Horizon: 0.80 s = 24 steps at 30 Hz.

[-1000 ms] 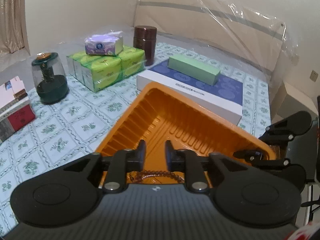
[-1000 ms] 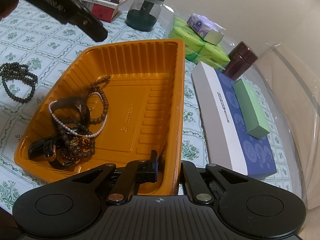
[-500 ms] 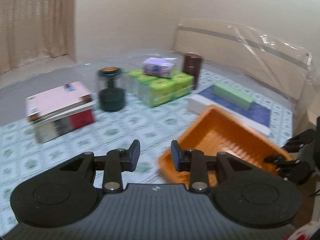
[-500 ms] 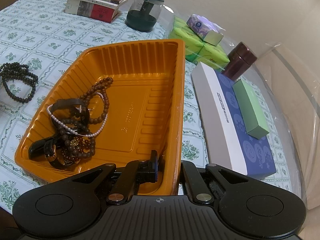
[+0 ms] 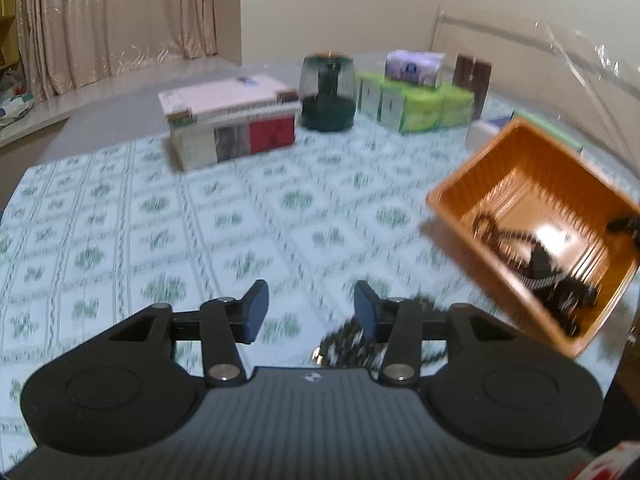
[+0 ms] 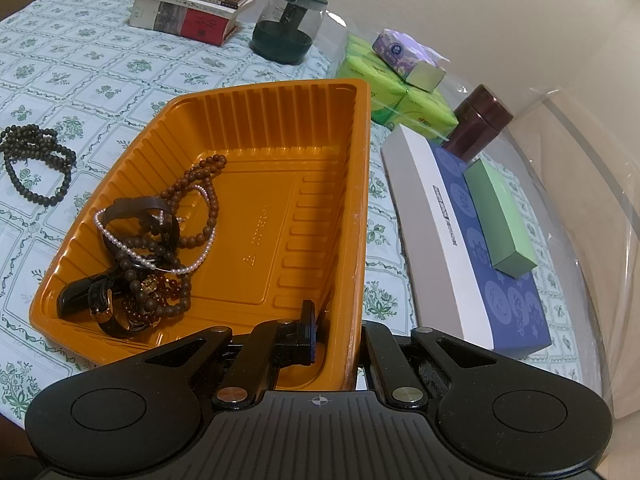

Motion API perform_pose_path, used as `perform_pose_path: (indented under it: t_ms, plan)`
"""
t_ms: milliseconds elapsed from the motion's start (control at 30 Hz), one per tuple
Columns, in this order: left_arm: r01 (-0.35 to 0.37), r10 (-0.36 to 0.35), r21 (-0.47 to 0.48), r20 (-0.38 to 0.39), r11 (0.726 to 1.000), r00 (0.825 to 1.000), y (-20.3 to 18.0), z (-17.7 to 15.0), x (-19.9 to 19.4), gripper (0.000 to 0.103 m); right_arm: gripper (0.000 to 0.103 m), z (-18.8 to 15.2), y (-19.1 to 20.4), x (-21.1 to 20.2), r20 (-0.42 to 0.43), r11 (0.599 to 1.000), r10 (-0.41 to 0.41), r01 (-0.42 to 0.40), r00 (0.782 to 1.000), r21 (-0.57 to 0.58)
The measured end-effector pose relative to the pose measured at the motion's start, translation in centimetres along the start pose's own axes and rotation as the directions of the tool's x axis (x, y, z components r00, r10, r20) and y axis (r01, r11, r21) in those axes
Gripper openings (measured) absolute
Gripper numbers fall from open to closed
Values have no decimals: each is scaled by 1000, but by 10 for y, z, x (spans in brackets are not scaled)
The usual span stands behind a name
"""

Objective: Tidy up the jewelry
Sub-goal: 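Grasp the remaining dark bead strand from the table with the left gripper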

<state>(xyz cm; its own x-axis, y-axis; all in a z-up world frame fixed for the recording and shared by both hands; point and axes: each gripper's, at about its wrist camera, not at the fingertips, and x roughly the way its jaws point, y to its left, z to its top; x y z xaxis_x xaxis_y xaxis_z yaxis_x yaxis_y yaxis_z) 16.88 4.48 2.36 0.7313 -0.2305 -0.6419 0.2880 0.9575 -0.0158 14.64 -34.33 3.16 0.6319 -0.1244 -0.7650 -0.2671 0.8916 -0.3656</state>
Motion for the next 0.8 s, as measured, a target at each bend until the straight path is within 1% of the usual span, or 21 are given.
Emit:
perform_pose_path:
  t_ms: [33, 67, 167, 333, 467, 533, 700, 733, 767, 800]
  plan:
    - [-10, 10, 0, -4, 1000, 1000, 0, -8, 0, 51, 5, 0, 0, 0, 0, 1000, 0, 0, 1000, 1]
    - [-18, 18, -9, -8, 1000, 1000, 1, -16, 2, 52, 5, 0, -1, 0, 0, 1000, 0, 0, 1000, 2]
    - [-30, 28, -52, -33, 998, 999, 2, -37, 7, 52, 5, -1, -1, 0, -3, 1000, 1, -1, 1000, 4]
    - [-18, 15, -52, -49, 998, 999, -5, -53, 18, 50, 5, 0, -2, 1, -4, 1000, 1, -1, 1000, 5]
    - [-11, 8, -60, -53, 998, 999, -12, -56, 31, 43, 5, 0, -2, 1, -5, 1000, 1, -1, 1000, 4]
    - [-8, 4, -70, -57, 998, 998, -15, -57, 39, 43, 5, 0, -2, 1, -4, 1000, 2, -2, 1000, 4]
    - [8, -16, -105, -69, 994, 998, -13, -59, 50, 35, 5, 0, -1, 1, -5, 1000, 1, -1, 1000, 2]
    - [6, -15, -106, -78, 994, 997, -12, -60, 53, 31, 5, 0, -1, 1, -5, 1000, 1, -1, 1000, 3]
    - [4, -13, -106, -88, 994, 996, -12, -60, 56, 24, 5, 0, -1, 1, -5, 1000, 1, -1, 1000, 3]
    - [1, -11, -107, -94, 994, 995, -12, -61, 58, 21, 5, 0, -1, 1, -5, 1000, 1, -1, 1000, 2]
